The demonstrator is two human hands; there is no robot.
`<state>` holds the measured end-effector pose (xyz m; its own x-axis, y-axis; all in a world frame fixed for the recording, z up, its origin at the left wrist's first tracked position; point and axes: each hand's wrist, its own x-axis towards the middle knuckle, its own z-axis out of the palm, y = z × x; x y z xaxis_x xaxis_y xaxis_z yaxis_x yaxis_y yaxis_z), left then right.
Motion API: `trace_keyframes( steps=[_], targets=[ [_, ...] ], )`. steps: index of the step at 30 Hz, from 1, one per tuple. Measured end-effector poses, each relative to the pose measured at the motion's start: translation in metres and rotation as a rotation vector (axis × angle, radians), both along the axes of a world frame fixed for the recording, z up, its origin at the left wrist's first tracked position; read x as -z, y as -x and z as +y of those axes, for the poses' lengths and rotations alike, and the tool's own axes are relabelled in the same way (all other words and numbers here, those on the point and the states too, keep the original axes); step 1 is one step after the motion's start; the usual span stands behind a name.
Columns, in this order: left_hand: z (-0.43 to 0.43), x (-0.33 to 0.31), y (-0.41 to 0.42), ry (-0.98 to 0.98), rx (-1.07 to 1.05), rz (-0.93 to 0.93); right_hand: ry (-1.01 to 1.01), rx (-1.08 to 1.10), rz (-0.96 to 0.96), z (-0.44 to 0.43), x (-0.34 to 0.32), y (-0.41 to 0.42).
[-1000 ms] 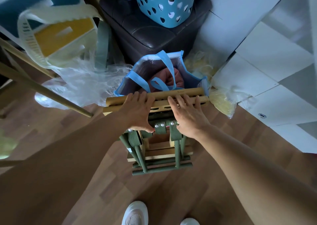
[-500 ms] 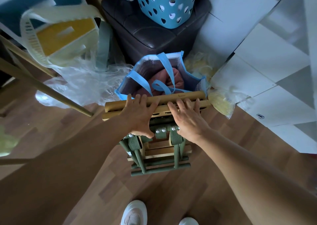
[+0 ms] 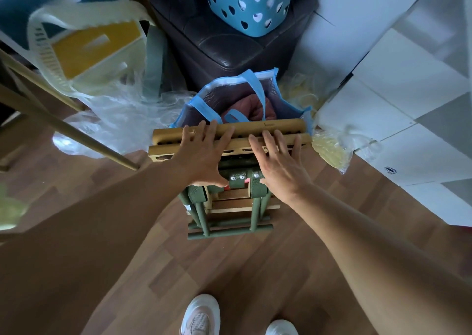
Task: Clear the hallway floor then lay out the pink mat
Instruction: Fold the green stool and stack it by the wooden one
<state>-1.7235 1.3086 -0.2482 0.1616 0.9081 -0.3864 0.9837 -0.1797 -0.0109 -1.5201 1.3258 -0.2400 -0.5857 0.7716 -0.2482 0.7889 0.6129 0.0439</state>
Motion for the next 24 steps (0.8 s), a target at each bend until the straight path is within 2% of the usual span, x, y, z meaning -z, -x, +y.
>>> trace_keyframes(
  steps=[14, 24],
  targets=[
    [-0.012, 0.001, 0.003, -0.122, 0.047, -0.001, -0.017, -0.013, 0.008, -0.003, -0.001, -0.012],
    [-0.015, -0.040, -0.005, -0.061, 0.028, -0.040, 0.007, 0.011, 0.016, -0.011, -0.045, -0.018]
  ],
)
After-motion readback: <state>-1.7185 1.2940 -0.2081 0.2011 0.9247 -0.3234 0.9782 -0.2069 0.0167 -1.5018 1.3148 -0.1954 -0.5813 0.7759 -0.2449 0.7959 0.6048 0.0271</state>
